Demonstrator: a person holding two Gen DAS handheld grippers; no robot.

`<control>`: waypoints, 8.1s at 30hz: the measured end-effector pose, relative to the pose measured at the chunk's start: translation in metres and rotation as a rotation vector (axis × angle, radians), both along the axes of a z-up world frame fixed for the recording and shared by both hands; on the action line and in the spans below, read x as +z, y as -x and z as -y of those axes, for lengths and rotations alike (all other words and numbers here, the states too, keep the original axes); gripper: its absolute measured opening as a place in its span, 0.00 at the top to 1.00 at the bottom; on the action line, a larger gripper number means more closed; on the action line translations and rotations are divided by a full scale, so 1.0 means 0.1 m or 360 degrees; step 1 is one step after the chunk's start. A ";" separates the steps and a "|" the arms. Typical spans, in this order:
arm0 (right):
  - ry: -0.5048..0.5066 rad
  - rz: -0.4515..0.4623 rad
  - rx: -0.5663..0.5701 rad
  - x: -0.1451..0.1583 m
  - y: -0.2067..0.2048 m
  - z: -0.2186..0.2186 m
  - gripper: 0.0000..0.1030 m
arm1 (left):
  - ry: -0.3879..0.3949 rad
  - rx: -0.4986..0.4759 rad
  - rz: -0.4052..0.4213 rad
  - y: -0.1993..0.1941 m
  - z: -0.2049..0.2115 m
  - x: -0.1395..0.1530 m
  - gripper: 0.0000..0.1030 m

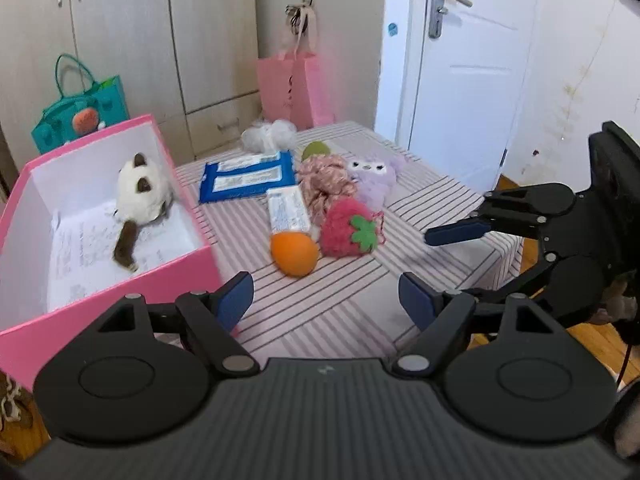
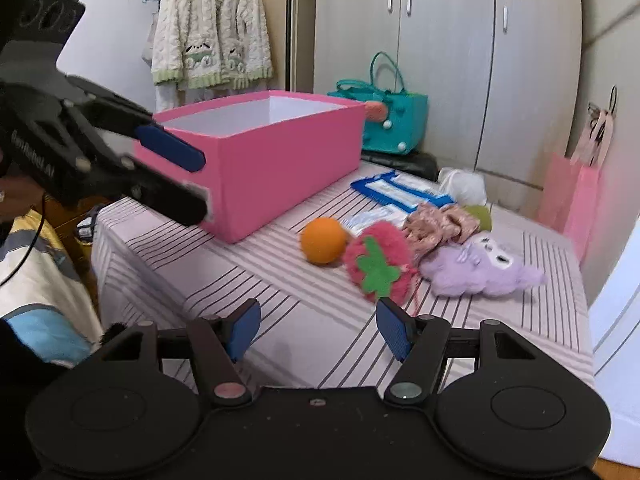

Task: Organize soft objects
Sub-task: 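Move the left tool to the orange sponge while the right tool approaches the strawberry plush, then grasp the orange sponge with the left tool while the right tool grasps the strawberry plush, then carry the orange sponge and strawberry plush over the pink box with both tools, then open both tools to drop the sponge and strawberry plush into the box, then withdraw both tools from the box toward the remaining items, then move the left tool to the white packet while the right tool approaches the pink floral scrunchie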

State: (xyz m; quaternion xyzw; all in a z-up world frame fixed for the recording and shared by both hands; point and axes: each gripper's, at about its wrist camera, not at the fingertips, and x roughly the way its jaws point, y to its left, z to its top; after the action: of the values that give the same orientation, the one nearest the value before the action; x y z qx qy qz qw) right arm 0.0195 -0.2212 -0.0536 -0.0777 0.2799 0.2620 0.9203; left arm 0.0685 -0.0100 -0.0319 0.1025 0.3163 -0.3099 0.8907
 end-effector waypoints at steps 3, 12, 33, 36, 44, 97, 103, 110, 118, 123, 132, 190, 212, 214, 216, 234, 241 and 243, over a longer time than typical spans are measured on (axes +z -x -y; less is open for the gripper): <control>-0.0025 0.0071 -0.0033 -0.04 -0.06 0.03 0.33 | -0.0005 0.0029 0.0060 -0.05 0.10 -0.08 0.25; 0.0046 0.0047 -0.0221 -0.41 -0.34 0.10 0.33 | -0.0100 0.0166 0.0271 -0.27 0.49 -0.47 0.29; 0.0090 0.0165 -0.0119 -0.42 -0.44 0.03 0.43 | -0.0115 0.0501 0.0191 -0.60 0.72 -0.67 0.63; 0.0090 0.0183 -0.0110 -0.44 -0.46 0.00 0.44 | -0.0081 0.0558 0.0174 -0.58 0.73 -0.67 0.63; 0.0054 0.0175 -0.0124 -0.48 -0.58 0.01 0.54 | -0.0005 0.0617 0.0019 -0.70 0.69 -0.75 0.60; -0.0205 -0.0722 0.0059 0.11 -0.48 -0.04 0.67 | 0.0242 0.0406 -0.0493 -0.15 -0.34 -0.30 0.63; -0.0088 -0.0757 0.0206 0.34 -0.47 -0.39 0.67 | 0.0173 0.0448 -0.0496 -0.04 -0.70 -0.06 0.63; -0.0098 -0.0846 0.0408 0.69 -0.56 -0.73 0.67 | 0.0237 0.0469 -0.0486 -0.03 -1.07 0.26 0.63; -0.0181 -0.0882 0.0491 1.01 -0.74 -0.97 0.67 | 0.0254 0.0530 -0.0353 -0.20 -1.41 0.68 0.63; -0.0133 -0.0710 0.0471 1.16 -0.96 -1.14 0.67 | 0.0286 0.0517 -0.0244 -0.39 -1.47 0.84 0.63; -0.0078 -0.0479 0.0396 1.11 -1.72 -1.47 0.66 | 0.0403 0.0563 -0.0251 -1.12 -1.52 0.60 0.63; -0.0048 -0.0324 0.0313 1.25 -2.26 -1.34 0.50 | 0.0066 0.0640 -0.0064 -1.46 -1.44 0.78 0.47; -0.0061 -0.0149 0.0337 1.71 -0.79 -0.43 0.42 | -0.0029 0.0148 -0.0096 -0.24 -0.67 1.17 0.37; -0.0057 -0.0150 0.0299 1.64 -0.71 -0.31 0.42 | -0.0096 0.0100 -0.0095 -0.19 -0.57 1.13 0.37; -0.0060 -0.0166 0.0266 1.55 -0.64 -0.21 0.42 | -0.0135 0.0073 -0.0107 -0.17 -0.51 1.09 0.37; -0.0157 -0.0248 0.0226 0.80 -0.44 0.43 0.27 | -0.0237 -0.0140 -0.0092 -0.16 0.03 0.56 0.36; -0.0139 -0.0249 0.0132 0.47 -0.59 0.56 0.27 | -0.0241 -0.0141 0.0009 -0.23 0.23 0.19 0.36; -0.0144 -0.0217 0.0092 0.39 -0.65 0.59 0.27 | -0.0200 -0.0117 0.0001 -0.27 0.28 0.12 0.36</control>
State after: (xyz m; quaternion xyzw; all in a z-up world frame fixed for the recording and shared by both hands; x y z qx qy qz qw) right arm 0.0844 -0.2803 -0.0147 -0.0262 0.3274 0.3053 0.8938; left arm 0.0956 -0.0382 -0.0203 0.1698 0.3307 -0.3220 0.8707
